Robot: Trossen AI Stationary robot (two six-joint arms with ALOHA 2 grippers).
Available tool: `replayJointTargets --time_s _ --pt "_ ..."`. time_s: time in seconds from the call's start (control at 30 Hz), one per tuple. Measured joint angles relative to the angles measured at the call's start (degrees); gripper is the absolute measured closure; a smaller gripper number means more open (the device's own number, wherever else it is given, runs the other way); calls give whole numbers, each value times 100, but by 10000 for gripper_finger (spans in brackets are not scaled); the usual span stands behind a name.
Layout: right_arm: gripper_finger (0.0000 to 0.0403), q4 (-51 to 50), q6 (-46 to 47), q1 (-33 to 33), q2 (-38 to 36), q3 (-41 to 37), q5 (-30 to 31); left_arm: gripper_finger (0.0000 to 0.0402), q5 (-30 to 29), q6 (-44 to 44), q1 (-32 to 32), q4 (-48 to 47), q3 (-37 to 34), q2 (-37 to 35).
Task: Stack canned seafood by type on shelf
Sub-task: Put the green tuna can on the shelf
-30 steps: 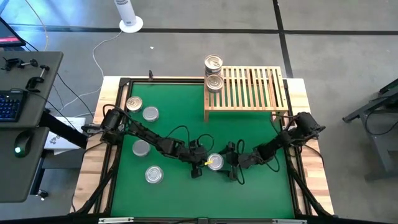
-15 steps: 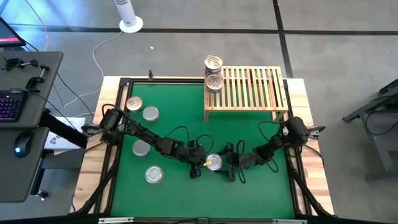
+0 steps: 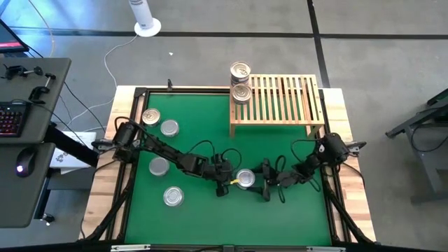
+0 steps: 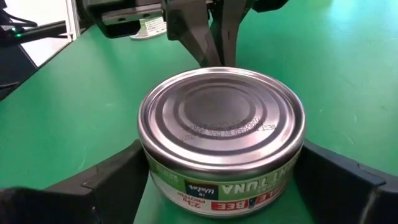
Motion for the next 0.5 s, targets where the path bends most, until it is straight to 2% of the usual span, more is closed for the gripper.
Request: replayJointTargets --time_s 0.23,0.5 --pt "46 -171 66 150 -383 -275 249 401 24 2 7 -181 -13 -7" --pt "46 -1747 10 160 -1235 -176 274 401 57 67 3 2 -38 -5"
